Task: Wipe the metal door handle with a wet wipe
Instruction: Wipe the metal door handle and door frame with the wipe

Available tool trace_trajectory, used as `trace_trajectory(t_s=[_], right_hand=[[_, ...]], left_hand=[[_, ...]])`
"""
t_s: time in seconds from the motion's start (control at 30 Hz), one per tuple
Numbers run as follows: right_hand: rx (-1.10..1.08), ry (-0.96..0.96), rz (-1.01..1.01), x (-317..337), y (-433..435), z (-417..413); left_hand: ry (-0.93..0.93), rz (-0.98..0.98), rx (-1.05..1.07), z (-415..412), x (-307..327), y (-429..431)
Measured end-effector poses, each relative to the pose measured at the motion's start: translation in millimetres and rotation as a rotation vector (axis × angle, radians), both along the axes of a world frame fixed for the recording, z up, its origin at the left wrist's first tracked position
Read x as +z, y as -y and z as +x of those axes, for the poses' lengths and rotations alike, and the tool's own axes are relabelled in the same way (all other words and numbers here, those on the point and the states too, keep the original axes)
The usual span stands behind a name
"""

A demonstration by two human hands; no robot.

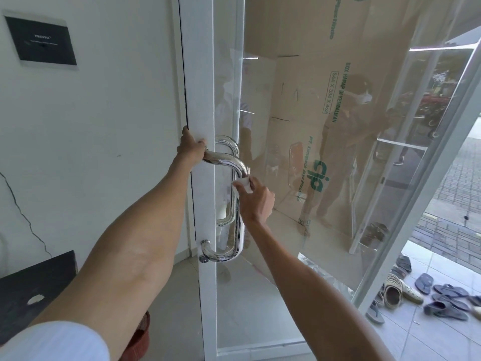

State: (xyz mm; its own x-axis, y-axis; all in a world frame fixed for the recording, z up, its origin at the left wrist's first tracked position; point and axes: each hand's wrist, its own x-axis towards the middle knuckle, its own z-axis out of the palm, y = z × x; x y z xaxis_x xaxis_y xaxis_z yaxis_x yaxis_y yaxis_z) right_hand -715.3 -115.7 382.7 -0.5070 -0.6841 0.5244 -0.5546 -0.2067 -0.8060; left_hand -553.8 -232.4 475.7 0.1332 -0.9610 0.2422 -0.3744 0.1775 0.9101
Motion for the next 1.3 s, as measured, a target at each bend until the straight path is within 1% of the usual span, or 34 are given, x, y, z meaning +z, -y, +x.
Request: trace_trajectory(t_s=[0.1,0.2,0.43,0.57,0.67,0.73,0.83,0.9,1.03,1.13,1.3], right_hand=[[-0.009,-0.025,-0.029,6,6,-1],[-0.021,-0.014,-0.008,-11,5,-1],[-0.027,-0.026,0.229,-73,-6,0],[0.018,-0.031,0.363,-83,-9,-4],[0.05,-0.033,0.336,-68,-10,-4],[0.058,-0.01,0.258,-50,-10,-2],[0.012,-0.015,0.113,-26,-5,0],[0.009,-0.014,0.075,-19,0,-1],[0.013,-0.018,0.109,-32,1,-2],[0.009,0.022,0.18,-53,-4,1],[-0.005,0.031,0.311,-83,-7,3]], left_hand=[[-0.011,-0.027,-0.01,-3,0,-3],[-0.034,-0.043,-0.04,-1,-1,-5],[-0.049,-0.019,-0.065,2,-2,0],[-0.047,-0.041,-0.047,0,-1,1],[-0.021,-0.044,-0.035,-2,0,2],[-0.005,-0.047,-0.019,-4,1,3],[-0.003,-0.053,-0.02,-3,0,5],[-0.012,-0.043,-0.02,-3,1,6],[-0.027,-0.041,-0.036,-2,2,6],[-0.028,-0.035,-0.037,-2,2,6],[-0.023,-0.022,-0.025,-1,2,9]])
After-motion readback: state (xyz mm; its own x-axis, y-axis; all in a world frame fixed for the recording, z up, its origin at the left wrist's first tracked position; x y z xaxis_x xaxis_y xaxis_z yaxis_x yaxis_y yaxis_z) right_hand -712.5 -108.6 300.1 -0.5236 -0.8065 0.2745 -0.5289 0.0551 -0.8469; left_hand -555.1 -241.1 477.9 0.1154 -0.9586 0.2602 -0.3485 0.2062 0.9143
